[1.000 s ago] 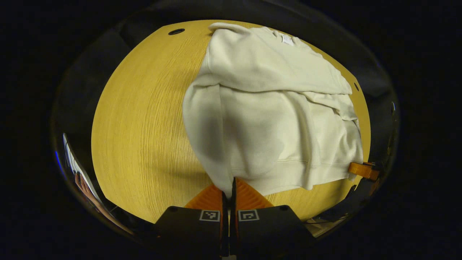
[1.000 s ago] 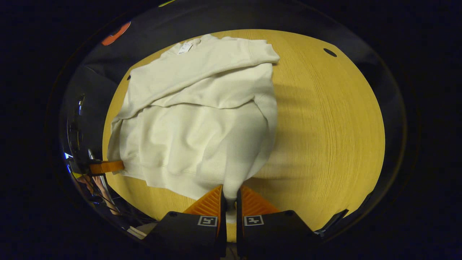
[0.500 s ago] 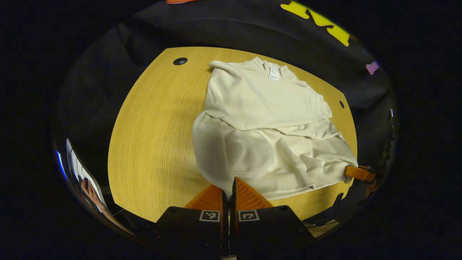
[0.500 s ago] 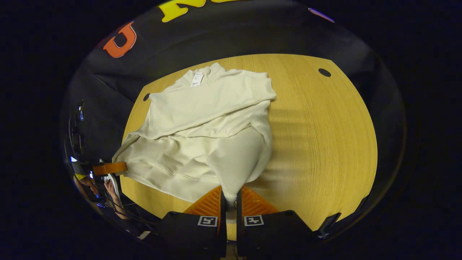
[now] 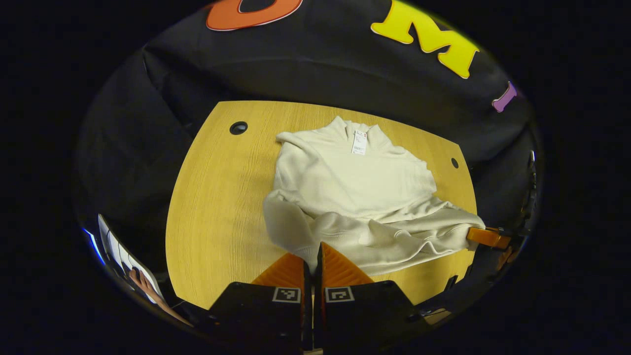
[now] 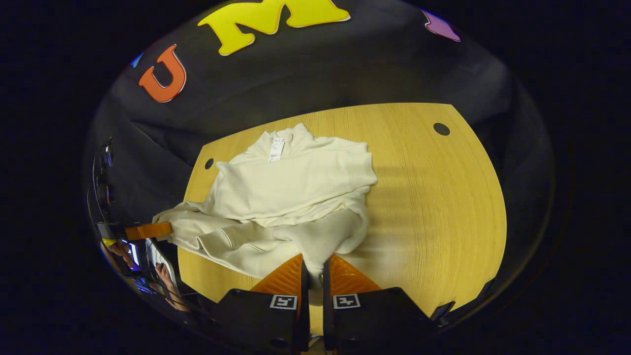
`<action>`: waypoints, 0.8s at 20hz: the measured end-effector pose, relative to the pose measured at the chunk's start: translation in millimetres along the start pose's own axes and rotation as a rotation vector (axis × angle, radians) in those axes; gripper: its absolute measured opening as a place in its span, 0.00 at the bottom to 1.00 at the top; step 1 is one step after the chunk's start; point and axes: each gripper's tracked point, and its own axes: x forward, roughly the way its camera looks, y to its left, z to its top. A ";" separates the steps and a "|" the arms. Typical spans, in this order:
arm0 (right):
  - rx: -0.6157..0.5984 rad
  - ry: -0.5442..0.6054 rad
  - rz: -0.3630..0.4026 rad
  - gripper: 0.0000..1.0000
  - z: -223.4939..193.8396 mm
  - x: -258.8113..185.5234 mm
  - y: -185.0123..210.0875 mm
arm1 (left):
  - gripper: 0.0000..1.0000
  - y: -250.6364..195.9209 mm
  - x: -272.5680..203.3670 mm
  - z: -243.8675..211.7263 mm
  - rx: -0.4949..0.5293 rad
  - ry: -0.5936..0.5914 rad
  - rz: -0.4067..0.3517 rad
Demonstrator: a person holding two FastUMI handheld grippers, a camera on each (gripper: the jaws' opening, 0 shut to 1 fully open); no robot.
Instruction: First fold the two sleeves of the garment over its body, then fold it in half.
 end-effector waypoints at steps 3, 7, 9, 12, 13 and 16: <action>0.017 -0.018 0.003 0.12 35.1 5.3 3.4 | 0.04 -17.3 7.1 62.4 0.021 -0.012 -0.013; 0.068 -0.021 0.005 0.11 80.4 20.0 4.5 | 0.04 -15.0 41.4 106.1 0.010 -0.015 -0.047; 0.112 -0.014 0.007 0.12 99.3 36.5 4.6 | 0.04 -11.5 64.2 104.0 0.016 -0.020 -0.051; 0.126 -0.006 -0.006 0.12 120.2 65.3 1.4 | 0.04 -8.2 100.7 107.1 0.019 -0.021 -0.076; 0.124 -0.009 -0.010 0.12 126.8 75.4 1.4 | 0.04 -6.3 112.1 109.9 0.016 -0.021 -0.079; 0.155 -0.022 -0.014 0.12 145.9 99.1 2.3 | 0.00 1.5 144.2 111.8 0.002 -0.025 -0.078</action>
